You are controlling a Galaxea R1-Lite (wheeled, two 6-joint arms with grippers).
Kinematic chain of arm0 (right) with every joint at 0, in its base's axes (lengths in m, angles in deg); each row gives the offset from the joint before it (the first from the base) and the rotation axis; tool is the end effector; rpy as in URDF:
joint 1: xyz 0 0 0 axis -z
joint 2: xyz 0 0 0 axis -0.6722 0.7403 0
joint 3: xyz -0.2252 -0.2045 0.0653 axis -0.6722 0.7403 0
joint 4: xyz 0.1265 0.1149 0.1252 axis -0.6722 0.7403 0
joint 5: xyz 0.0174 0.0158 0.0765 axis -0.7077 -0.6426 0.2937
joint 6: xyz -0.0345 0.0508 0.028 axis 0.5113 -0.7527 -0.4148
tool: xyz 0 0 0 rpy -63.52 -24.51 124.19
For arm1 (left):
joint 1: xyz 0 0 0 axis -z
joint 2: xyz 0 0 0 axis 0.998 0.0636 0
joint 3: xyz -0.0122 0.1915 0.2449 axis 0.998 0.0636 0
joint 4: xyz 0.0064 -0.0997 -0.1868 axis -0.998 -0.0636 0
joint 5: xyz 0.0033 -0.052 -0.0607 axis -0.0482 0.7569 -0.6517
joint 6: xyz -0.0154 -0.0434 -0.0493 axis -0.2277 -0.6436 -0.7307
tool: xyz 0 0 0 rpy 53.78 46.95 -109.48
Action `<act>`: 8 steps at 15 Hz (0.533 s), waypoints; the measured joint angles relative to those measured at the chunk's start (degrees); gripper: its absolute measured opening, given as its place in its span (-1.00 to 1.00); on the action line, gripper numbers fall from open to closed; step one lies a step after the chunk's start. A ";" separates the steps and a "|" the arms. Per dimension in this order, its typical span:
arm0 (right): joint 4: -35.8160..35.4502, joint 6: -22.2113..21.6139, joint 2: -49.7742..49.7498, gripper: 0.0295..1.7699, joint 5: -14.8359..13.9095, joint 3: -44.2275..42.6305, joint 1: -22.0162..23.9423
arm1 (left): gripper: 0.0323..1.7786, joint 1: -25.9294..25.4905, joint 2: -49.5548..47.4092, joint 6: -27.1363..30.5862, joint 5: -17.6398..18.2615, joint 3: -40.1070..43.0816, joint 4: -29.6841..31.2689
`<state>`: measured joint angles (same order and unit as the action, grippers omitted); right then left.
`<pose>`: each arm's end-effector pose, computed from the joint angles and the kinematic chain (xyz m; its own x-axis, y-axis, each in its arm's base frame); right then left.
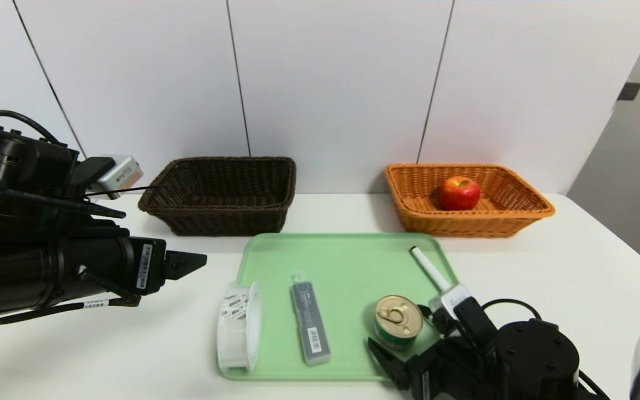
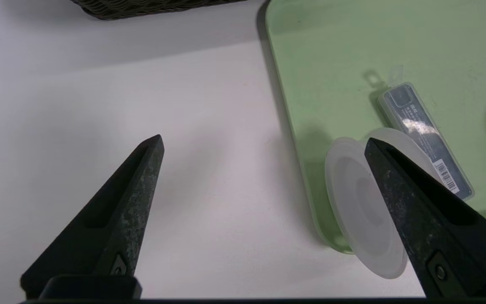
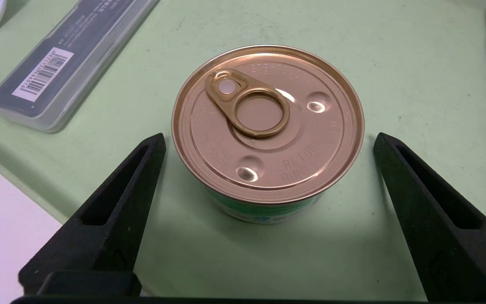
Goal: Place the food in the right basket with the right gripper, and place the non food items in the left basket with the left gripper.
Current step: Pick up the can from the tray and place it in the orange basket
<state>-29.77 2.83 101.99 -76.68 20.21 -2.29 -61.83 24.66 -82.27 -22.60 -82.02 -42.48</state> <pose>0.2094 0.1857 0.0239 0.8069 0.4925 -0.3261 -0.5187 0.8549 0.0077 0.2401 -0.1004 0.2028 0.7954 -0.2281 -0.5615 0.2143 0.9725 -0.0916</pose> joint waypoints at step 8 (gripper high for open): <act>0.13 -0.91 1.43 0.92 0.06 -2.32 0.66 | 0.90 0.33 -0.16 -0.02 -0.04 0.26 -0.15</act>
<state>-29.63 1.92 103.42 -76.62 17.89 -1.63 -61.50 24.50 -82.29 -22.64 -81.77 -42.62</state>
